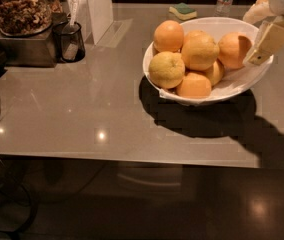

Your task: Pick orange from white bowl

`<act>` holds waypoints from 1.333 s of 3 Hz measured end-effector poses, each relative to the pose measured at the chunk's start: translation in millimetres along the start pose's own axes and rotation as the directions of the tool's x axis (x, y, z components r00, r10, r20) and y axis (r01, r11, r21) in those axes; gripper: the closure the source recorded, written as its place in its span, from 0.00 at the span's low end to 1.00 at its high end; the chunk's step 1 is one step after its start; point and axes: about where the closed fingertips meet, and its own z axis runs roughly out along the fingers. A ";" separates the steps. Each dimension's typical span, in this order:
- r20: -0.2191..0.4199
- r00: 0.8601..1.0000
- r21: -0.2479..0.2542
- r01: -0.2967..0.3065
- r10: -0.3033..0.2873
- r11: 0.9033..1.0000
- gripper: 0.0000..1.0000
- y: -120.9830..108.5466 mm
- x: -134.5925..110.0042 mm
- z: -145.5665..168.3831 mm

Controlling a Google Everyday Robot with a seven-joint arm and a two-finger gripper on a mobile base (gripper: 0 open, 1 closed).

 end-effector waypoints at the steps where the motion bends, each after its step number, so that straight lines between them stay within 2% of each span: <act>1: 0.012 1.000 -0.027 -0.016 0.016 1.000 0.28 -5.2 3.7 17.0; 2: 0.034 0.999 -0.040 -0.024 0.025 0.999 0.30 -9.8 1.9 32.6; 4: 0.058 0.998 -0.046 0.035 -0.032 0.998 0.30 -23.8 -19.9 55.1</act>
Offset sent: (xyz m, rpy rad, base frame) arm 0.0250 0.0048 -0.0390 0.0724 0.0598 0.0024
